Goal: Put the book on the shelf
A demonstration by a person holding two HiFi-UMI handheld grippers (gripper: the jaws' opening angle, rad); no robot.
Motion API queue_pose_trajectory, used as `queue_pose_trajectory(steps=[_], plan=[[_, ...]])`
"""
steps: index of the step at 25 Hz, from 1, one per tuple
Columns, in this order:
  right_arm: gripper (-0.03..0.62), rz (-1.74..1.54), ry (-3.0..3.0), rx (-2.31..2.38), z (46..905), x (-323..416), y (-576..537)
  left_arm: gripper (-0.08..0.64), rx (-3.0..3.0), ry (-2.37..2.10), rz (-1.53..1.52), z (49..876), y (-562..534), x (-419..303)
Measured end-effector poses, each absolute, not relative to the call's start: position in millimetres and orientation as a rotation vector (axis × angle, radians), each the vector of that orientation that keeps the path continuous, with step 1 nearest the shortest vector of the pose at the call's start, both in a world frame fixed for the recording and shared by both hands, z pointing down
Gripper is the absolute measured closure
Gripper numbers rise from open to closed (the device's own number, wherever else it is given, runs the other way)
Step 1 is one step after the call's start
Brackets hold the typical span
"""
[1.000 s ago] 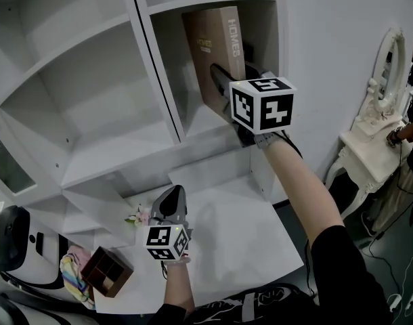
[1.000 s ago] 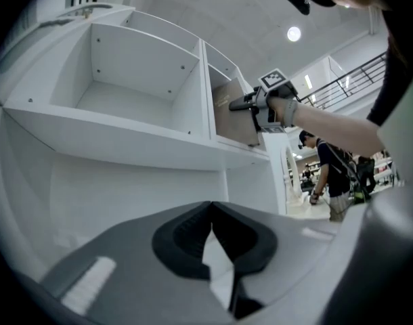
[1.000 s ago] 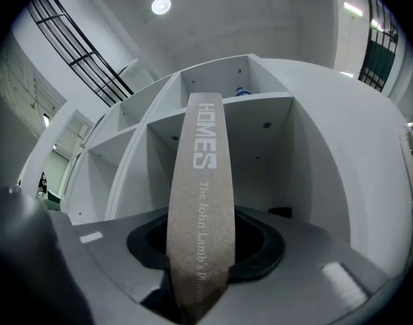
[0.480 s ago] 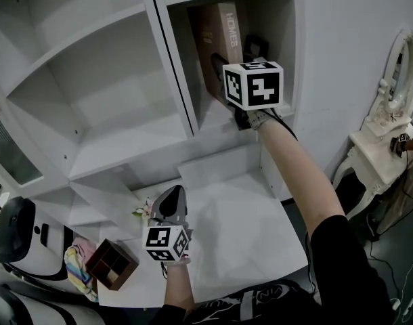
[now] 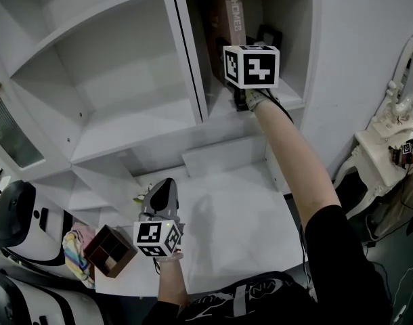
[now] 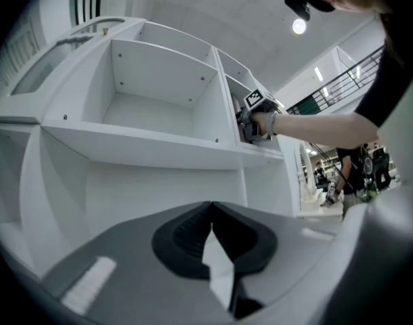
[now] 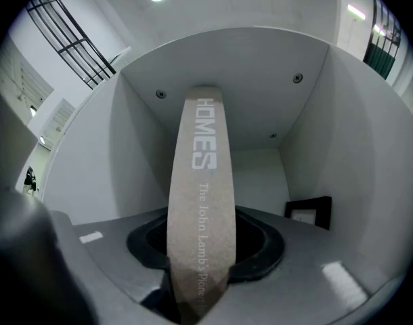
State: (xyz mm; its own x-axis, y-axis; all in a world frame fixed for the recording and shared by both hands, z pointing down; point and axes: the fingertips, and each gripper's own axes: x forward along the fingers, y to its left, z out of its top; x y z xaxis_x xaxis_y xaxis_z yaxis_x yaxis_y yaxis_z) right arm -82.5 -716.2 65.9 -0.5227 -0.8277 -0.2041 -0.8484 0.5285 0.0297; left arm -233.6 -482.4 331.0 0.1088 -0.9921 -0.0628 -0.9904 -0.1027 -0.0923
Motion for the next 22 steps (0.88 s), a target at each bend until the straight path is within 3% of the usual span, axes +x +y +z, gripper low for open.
queue_pose_trajectory(steps=[7,13,22], plan=[[0.413,0.135,2.607,-1.412,74,-87,-720,0.560,-2.228,2.062,-0.032,333,-472,-244],[0.305,0.179,2.691,-1.302,86,-97,-712,0.560,-2.235,2.044,-0.019,328,-473,-244],[0.291,0.222,2.707,-1.261,87,-77,-692,0.560,-2.290,1.986,-0.030,331,-489,-222]])
